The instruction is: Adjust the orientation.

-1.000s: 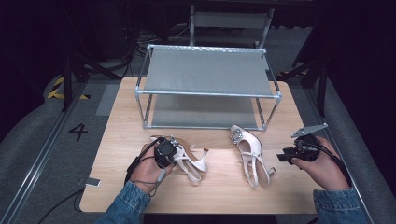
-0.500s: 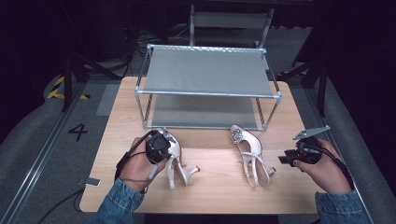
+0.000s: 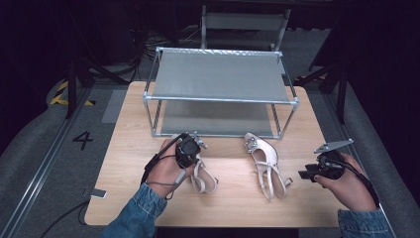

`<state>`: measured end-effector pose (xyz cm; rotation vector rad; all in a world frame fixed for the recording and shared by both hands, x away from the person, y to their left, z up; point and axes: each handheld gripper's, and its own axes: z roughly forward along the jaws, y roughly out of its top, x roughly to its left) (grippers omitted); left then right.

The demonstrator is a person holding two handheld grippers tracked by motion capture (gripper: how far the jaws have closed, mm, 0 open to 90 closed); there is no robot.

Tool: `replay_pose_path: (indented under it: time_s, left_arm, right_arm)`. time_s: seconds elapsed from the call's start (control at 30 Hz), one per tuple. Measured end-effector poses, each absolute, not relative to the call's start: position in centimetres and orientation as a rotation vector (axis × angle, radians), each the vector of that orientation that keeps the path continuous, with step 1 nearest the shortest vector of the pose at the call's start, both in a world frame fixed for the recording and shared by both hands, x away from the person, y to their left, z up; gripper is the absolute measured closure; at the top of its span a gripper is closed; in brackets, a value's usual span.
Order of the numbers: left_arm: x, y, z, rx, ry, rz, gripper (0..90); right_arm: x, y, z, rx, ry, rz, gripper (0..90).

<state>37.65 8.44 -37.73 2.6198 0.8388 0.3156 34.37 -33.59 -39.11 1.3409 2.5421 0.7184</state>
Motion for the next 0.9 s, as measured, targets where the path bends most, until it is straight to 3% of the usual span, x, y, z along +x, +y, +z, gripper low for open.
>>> replay_pose_path:
  time_s: [0.33,0.47,0.6,0.9]
  left_arm:
    - [38.8,8.0,-38.3,2.568,0.867,0.269,81.7]
    - [38.3,8.2,-37.5,2.539,0.870,0.270,74.0]
    - [37.8,8.1,-37.0,2.525,0.871,0.300,59.3]
    - [35.7,6.4,-35.4,2.571,0.762,0.220,51.9]
  right_arm:
    - [34.1,-33.9,-39.3,1.355,2.543,0.712,58.3]
    - [34.1,-33.9,-39.3,1.343,2.542,0.712,57.9]
    - [34.1,-33.8,-39.3,1.340,2.545,0.711,57.6]
    - [34.0,-33.9,-39.2,1.348,2.544,0.709,56.9]
